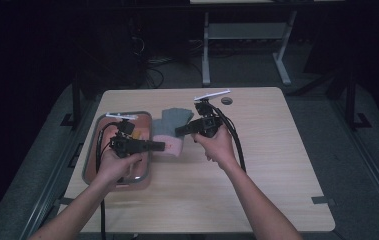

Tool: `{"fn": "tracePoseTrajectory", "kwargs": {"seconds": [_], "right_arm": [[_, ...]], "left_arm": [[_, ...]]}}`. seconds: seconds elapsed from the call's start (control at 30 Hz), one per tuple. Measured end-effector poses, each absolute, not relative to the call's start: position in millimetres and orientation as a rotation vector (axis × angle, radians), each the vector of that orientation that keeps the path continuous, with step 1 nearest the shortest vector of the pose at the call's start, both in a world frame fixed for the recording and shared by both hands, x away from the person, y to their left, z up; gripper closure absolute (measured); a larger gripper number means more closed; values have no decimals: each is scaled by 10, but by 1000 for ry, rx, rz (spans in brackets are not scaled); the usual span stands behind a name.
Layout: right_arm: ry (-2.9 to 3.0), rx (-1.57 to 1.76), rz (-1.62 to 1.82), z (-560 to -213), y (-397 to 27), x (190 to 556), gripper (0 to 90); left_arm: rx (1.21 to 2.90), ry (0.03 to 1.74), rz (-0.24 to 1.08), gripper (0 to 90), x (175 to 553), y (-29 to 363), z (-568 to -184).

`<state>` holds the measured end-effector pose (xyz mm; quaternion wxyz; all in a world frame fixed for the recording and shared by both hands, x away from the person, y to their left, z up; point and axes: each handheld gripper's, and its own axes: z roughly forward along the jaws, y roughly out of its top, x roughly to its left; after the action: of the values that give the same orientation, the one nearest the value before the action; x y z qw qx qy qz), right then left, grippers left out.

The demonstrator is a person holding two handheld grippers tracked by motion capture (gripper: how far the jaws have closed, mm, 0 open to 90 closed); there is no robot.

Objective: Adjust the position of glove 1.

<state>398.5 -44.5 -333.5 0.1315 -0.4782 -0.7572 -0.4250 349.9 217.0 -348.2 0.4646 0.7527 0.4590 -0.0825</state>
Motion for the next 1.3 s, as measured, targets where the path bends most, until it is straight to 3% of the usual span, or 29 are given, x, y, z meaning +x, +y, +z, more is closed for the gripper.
{"fn": "tracePoseTrajectory", "kwargs": {"seconds": [1.3], "right_arm": [[-2237,-1308,-1219,-3219,15,4132,777]], "left_arm": [[1805,1178,-155,619,3482,2583,-3387]]}}
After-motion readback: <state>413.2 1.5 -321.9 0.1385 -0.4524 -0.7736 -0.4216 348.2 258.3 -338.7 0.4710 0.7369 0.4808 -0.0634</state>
